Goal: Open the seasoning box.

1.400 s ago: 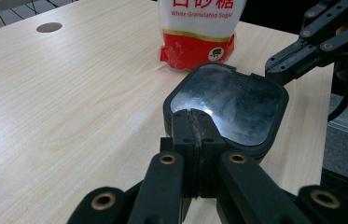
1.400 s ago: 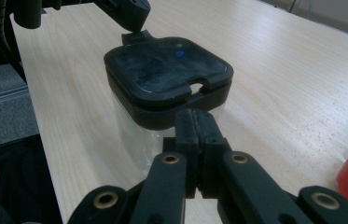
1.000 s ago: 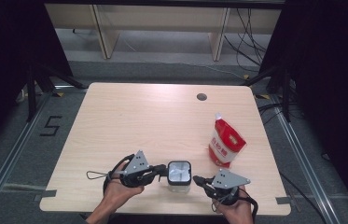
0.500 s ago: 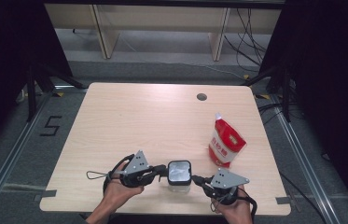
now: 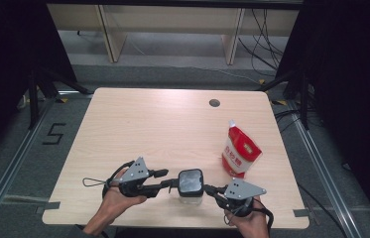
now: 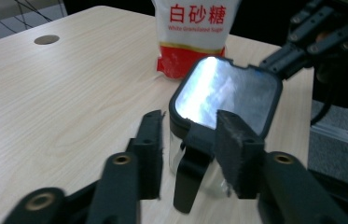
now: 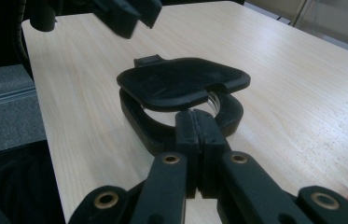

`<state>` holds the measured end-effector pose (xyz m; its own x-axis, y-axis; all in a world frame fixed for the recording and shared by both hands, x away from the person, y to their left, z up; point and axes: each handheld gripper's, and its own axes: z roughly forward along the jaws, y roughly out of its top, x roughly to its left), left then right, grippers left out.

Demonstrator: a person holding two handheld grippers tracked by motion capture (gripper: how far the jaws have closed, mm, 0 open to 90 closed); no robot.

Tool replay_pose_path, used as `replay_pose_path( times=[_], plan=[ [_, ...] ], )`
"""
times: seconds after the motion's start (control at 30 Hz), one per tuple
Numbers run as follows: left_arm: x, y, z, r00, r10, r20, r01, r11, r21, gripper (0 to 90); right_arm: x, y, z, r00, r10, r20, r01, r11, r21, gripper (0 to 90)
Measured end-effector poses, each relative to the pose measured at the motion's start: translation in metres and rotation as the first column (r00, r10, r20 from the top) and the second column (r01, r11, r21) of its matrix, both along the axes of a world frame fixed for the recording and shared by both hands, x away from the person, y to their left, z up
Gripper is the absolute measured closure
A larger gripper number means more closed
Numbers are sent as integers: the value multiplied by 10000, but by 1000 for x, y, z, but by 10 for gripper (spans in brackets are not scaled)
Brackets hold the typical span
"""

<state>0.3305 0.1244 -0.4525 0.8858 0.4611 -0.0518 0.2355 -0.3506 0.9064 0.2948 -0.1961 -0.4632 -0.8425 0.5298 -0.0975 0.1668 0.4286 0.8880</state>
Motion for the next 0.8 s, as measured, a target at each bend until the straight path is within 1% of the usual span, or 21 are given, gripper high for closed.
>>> replay_pose_path(
  times=[0.03, 0.07, 0.1, 0.13, 0.17, 0.2, 0.23, 0.27, 0.3, 0.33, 0.37, 0.43, 0.5, 0.53, 0.57, 0.63, 0.67, 0.7, 0.73, 0.77, 0.8],
  plan=[
    [0, 2, -3, 10000, 49, 46, -50, 9997, 249, 509, 0, 1, 1, 10000, -63, -13, 63, 9999, 127, 900],
    [0, 4, -5, 10000, 51, 81, -54, 9991, 415, 500, 0, 1, 1, 10000, -57, 20, 57, 9999, 108, 900],
    [1, 4, -9, 10000, -32, -7, 32, 9993, 372, 500, 0, 1, 1, 10000, -57, 20, 57, 9999, 108, 900],
    [0, 4, -14, 9999, 11, -125, -6, 9992, 412, 494, 1, 2, 2, 10000, -15, 50, 14, 10000, 67, 900],
    [0, 4, -18, 9998, -96, -167, 105, 9983, 573, 489, 0, 2, 2, 10000, -73, 64, 72, 9999, 109, 900],
    [-1, 3, -21, 9997, -87, -206, 100, 9981, 616, 484, 0, 2, 3, 9999, -106, -20, 106, 9999, 94, 900],
    [-1, 1, -24, 9997, -124, -227, 138, 9978, 652, 480, 0, 2, 4, 9999, -151, -17, 151, 9998, 117, 900],
    [0, 0, -26, 9997, -141, -200, 156, 9968, 786, 477, 1, 3, 4, 9999, -52, 142, 50, 9999, 153, 900],
    [-1, -2, -29, 9996, -114, -265, 134, 9971, 748, 477, 1, 4, 4, 9999, -87, 94, 84, 9997, 233, 900],
    [1, -3, -31, 9996, -182, -225, 199, 9967, 785, 477, 1, 4, 4, 9999, -102, 78, 100, 9996, 256, 900],
    [1, -5, -34, 9996, -155, -251, 174, 9968, 776, 480, 1, 4, 6, 9999, -60, 142, 57, 9998, 200, 900],
    [3, -8, -39, 9994, -202, -271, 224, 9964, 821, 485, 2, 5, 6, 9998, -47, 217, 42, 9997, 246, 900],
    [5, -10, -42, 9993, -258, -259, 280, 9956, 894, 508, 1, 5, 8, 9998, -81, 201, 76, 9997, 215, 900],
    [6, -11, -43, 9991, -396, -167, 410, 9945, 965, 508, 1, 5, 9, 9998, -95, 168, 91, 9997, 245, 900],
    [6, -13, -44, 9989, -355, -302, 381, 9954, 882, 519, 2, 6, 10, 9997, -3, 244, -3, 9996, 275, 900],
    [9, -15, -45, 9985, -538, -97, 545, 9929, 1056, 540, 3, 7, 12, 9991, -23, 425, 15, 9998, 200, 900],
    [8, -16, -45, 9987, -460, -215, 478, 9947, 912, 562, 3, 8, 13, 9996, -33, 286, 24, 9995, 323, 900],
    [8, -17, -45, 9987, -469, -174, 483, 9948, 892, 583, 3, 9, 14, 9993, -10, 379, -4, 9993, 377, 900],
    [9, -17, -46, 9986, -532, -45, 534, 9940, 957, 609, 3, 9, 16, 9995, -63, 309, 54, 9996, 292, 900],
    [9, -19, -46, 9980, -627, -61, 630, 9941, 882, 644, 4, 10, 16, 9991, 42, 430, -55, 9995, 306, 900],
    [8, -19, -46, 9981, -617, 17, 611, 9915, 1152, 699, 4, 12, 18, 9989, 64, 459, -78, 9995, 303, 900]
  ],
)
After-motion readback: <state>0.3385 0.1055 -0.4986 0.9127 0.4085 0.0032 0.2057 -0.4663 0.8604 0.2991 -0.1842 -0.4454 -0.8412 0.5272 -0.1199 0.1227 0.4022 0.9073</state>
